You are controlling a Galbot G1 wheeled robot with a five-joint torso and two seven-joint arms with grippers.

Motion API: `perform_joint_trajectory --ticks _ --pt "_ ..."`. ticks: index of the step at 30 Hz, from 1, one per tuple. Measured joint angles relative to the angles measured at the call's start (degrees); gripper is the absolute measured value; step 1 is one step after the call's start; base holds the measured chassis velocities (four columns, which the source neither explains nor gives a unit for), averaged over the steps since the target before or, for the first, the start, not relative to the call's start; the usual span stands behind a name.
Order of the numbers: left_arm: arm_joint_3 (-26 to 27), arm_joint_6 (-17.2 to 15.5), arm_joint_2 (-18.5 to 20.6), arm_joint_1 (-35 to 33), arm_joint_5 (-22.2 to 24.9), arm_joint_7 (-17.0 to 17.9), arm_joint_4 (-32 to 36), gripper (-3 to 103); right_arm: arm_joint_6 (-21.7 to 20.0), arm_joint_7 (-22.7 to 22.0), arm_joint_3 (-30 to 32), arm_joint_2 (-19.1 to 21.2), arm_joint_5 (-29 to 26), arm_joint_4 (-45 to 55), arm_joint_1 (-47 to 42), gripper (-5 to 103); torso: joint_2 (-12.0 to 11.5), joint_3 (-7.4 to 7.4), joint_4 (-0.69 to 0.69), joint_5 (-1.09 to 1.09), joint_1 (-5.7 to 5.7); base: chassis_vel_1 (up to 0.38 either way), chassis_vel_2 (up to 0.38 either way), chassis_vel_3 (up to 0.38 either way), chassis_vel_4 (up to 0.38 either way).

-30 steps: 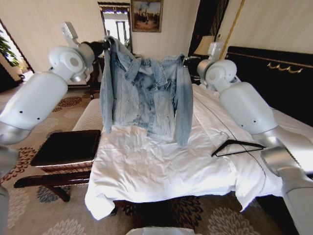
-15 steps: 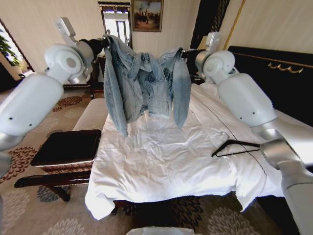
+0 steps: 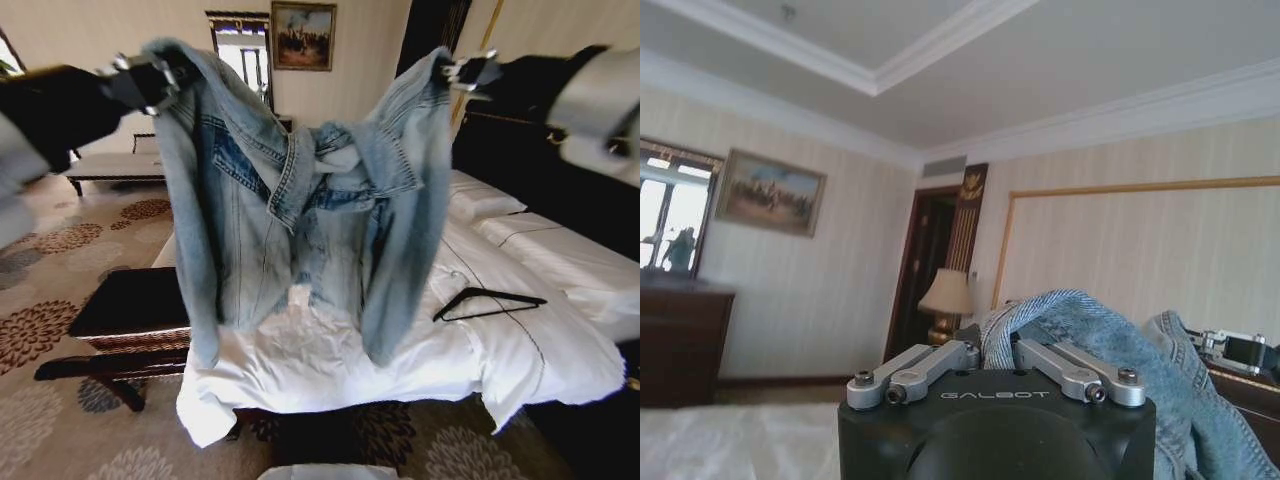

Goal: Pick up the clothes from the bed and hang them on the clothes hanger.

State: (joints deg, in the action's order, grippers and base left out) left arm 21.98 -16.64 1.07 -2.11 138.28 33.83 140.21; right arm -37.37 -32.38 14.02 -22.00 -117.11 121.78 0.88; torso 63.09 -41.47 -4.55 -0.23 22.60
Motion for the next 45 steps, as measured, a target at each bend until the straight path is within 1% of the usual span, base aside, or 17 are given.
perform_joint_trajectory --ticks 1,2,4,6,7,8,10,13,14,17,19,23,30,33,39,42,45 --pt "0.23 -0.05 -0.57 -1.32 1.13 2.13 0.06 4 -0.29 -1.29 -0.35 -1.32 0.79 -0.02 -1.35 2 -0.01 -0.02 0.02 0.0 0.02 0.0 0.0 0.0 0.0" --pt "0.23 -0.05 -0.57 -1.32 1.13 2.13 0.06 4 -0.29 -1.29 -0.35 -1.32 0.79 -0.02 -1.35 2 -0.01 -0.02 0.02 0.0 0.02 0.0 0.0 0.0 0.0" --pt "2.37 -0.79 -3.89 -6.31 -0.58 6.15 0.1 4 -0.8 -3.5 -0.82 -4.14 2.93 -0.2 -4.9 2 -0.03 -0.05 0.08 0.02 0.07 0.0 0.0 0.0 0.0" --pt "1.43 -2.41 -9.74 -14.1 -7.68 9.61 -0.52 4 -1.11 -4.09 -1.72 -7.24 7.84 -0.69 -10.47 2 -0.05 -0.06 0.05 -0.04 0.1 0.0 0.0 0.0 0.0" --pt "0.8 -3.21 -12.51 -18.38 -11.74 10.08 -1.56 4 -1.13 -3.9 -2.62 -9.1 11.44 -1.44 -13.52 2 -0.07 -0.07 0.02 -0.07 0.11 0.0 0.0 0.0 0.0" --pt "0.8 -3.21 -12.51 -18.38 -11.74 10.08 -1.56 4 -1.13 -3.9 -2.62 -9.1 11.44 -1.44 -13.52 2 -0.07 -0.07 0.02 -0.07 0.11 0.0 0.0 0.0 0.0" --pt "-0.8 -4.92 -17.28 -25.77 -18.72 10.0 -5.03 4 -0.86 -2.61 -4.62 -12.73 18.3 -4.44 -18.31 2 -0.07 -0.07 0.01 -0.08 0.11 0.0 0.0 0.0 0.0" --pt "-7.0 -10.81 -24.45 -34.24 -31.78 4.16 -19.34 4 0.09 0.7 -10.9 -21.5 31.77 -15.51 -22.67 2 -0.08 -0.08 0.03 -0.01 0.11 0.0 0.0 0.0 0.0" --pt "-7.0 -10.81 -24.45 -34.24 -31.78 4.16 -19.34 4 0.09 0.7 -10.9 -21.5 31.77 -15.51 -22.67 2 -0.08 -0.08 0.03 -0.01 0.11 0.0 0.0 0.0 0.0" --pt "-15.52 -13.04 -29.74 -33.27 -43.74 -3.68 -32.35 4 1.78 3.1 -16.66 -28.12 38.81 -25.63 -21.08 2 -0.08 -0.09 0.06 -0.05 0.11 0.0 0.0 0.0 0.0" --pt "-17.88 -13.18 -31.91 -32.06 -46.21 -4.84 -36.15 4 2.11 3.54 -18.44 -29.94 40.39 -28.85 -19.66 2 -0.08 -0.08 0.07 -0.07 0.12 0.0 0.0 0.0 0.0" --pt "-23.54 -13.36 -40.26 -29.46 -53.74 -6.47 -45.94 4 3.11 4.42 -24.31 -36.4 45.41 -40.46 -14.79 2 -0.08 -0.07 0.06 -0.05 0.12 0.0 0.0 0.0 0.0" --pt "-25.54 -10.22 -47.89 -27.69 -60.76 -8.55 -53.78 4 3.34 4.09 -26.71 -41.78 50.99 -49.77 -13.53 2 -0.06 -0.05 0.06 -0.03 0.06 0.0 0.0 0.0 0.0" --pt "-27.42 -8.01 -51.99 -22.8 -62.82 -9.52 -58.62 4 3.47 2.91 -25.77 -43.0 55.02 -54.07 -14.28 2 -0.06 -0.06 0.07 -0.03 0.08 0.0 0.0 0.0 0.0" --pt "-29.26 -7.25 -53.6 -16.56 -62.34 -11.33 -62.04 4 4.1 1.33 -22.9 -41.52 57.28 -54.64 -14.97 2 -0.06 -0.05 0.01 0.0 0.09 0.0 0.0 0.0 0.0" --pt "-32.78 -7.58 -53.58 -13.49 -62.11 -12.59 -65.62 4 3.64 1.8 -23.18 -40.85 57.85 -54.81 -14.34 2 -0.05 -0.04 0.0 -0.01 0.07 0.0 0.0 0.0 0.0" --pt "-34.23 -7.57 -53.98 -13.07 -62.24 -12.82 -67.75 4 3.53 2.6 -24.05 -42.1 58.82 -56.42 -13.88 2 -0.04 -0.04 0.0 -0.04 0.06 0.0 0.0 0.0 0.0"
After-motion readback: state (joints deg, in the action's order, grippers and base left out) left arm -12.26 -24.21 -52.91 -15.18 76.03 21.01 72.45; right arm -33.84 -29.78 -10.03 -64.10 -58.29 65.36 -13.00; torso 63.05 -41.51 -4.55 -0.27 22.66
